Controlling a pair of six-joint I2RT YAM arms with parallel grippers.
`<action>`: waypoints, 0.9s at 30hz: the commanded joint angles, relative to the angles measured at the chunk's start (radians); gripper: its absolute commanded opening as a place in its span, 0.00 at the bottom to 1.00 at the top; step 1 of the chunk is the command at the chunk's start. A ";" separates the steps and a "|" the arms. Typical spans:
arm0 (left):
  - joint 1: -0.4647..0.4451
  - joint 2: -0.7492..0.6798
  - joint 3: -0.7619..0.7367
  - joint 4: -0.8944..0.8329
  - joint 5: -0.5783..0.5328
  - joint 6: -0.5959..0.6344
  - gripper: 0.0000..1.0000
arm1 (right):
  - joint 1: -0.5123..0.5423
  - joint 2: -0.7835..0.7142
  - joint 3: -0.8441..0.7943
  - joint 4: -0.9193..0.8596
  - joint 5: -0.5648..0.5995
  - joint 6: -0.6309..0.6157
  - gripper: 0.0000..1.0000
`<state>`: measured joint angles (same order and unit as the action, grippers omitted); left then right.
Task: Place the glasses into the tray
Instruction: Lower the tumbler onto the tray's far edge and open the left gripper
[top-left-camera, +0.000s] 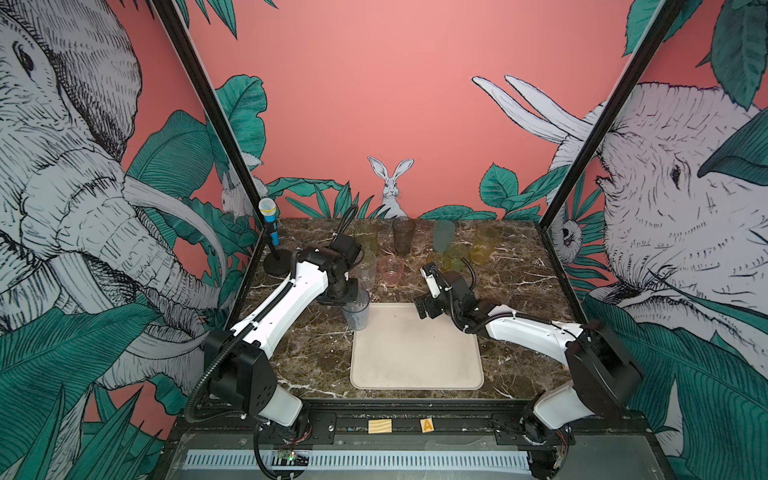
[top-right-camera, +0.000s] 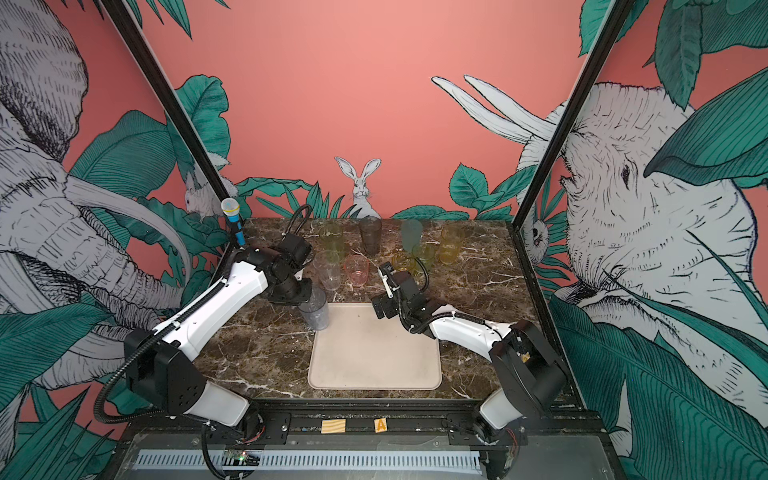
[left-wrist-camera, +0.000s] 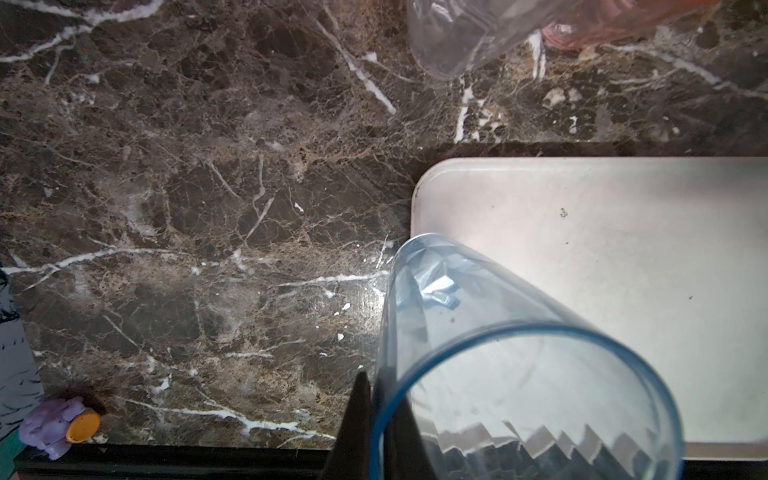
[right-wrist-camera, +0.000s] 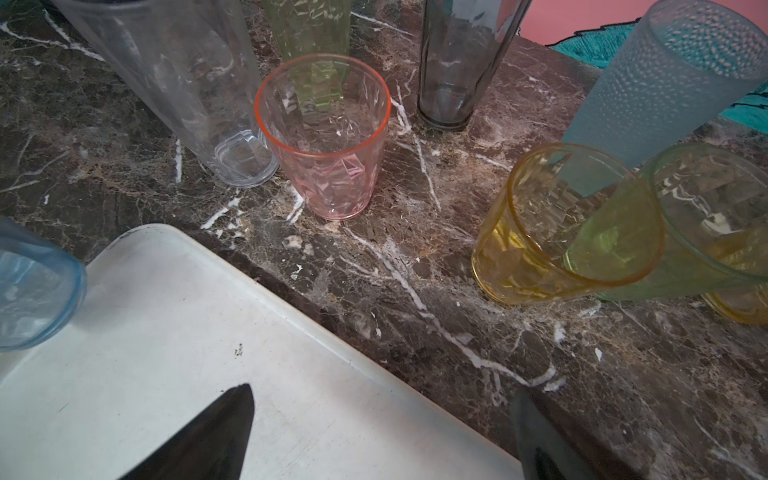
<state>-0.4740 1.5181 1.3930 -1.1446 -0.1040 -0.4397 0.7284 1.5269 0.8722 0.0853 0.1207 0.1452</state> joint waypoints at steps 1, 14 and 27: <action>-0.016 0.009 0.046 0.015 -0.015 -0.030 0.00 | 0.014 -0.020 0.006 0.028 0.022 -0.006 0.99; -0.052 0.120 0.124 0.033 -0.025 -0.043 0.00 | 0.017 -0.019 0.010 0.022 0.036 -0.012 0.99; -0.066 0.173 0.144 0.057 -0.015 -0.053 0.00 | 0.020 -0.014 0.014 0.014 0.040 -0.012 0.99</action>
<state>-0.5316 1.6943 1.5066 -1.0882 -0.1162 -0.4759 0.7380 1.5269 0.8722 0.0845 0.1467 0.1429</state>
